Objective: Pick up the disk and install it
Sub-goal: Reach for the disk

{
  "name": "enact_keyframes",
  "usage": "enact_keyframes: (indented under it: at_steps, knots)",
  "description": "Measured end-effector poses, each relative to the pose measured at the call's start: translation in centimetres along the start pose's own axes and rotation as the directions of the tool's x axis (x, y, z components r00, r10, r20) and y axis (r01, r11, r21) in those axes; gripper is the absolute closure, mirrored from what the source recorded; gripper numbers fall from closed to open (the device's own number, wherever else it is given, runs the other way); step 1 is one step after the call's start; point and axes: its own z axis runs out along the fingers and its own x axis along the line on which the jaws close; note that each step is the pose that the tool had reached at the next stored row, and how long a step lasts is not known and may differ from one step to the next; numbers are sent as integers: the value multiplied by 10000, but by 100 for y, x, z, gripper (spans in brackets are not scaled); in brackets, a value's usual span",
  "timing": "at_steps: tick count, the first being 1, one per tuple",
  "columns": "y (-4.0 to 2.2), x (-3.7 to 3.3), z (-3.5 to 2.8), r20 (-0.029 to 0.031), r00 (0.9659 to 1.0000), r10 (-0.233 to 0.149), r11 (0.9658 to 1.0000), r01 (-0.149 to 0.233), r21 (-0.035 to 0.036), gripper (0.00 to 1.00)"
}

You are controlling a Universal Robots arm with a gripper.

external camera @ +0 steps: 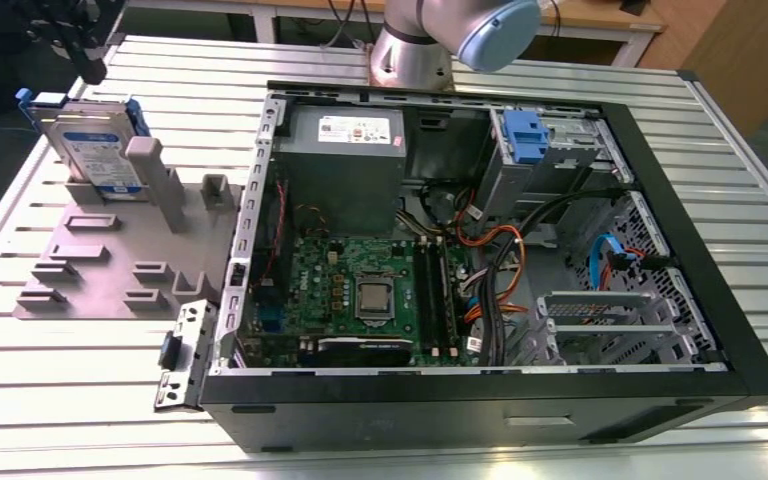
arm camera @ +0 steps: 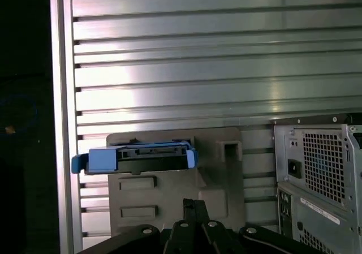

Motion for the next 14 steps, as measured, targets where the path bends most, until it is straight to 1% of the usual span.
enact_keyframes:
  at_steps: [3,5,6,14]
  knots:
    - [46,108,21,-4,10000,2,10000,-2,0,89]
    - [58,164,32,-11,10000,2,10000,-2,0,89]
    - [61,177,34,-13,10000,2,10000,-2,0,89]
    - [61,179,34,-28,10000,3,10000,-3,2,89]
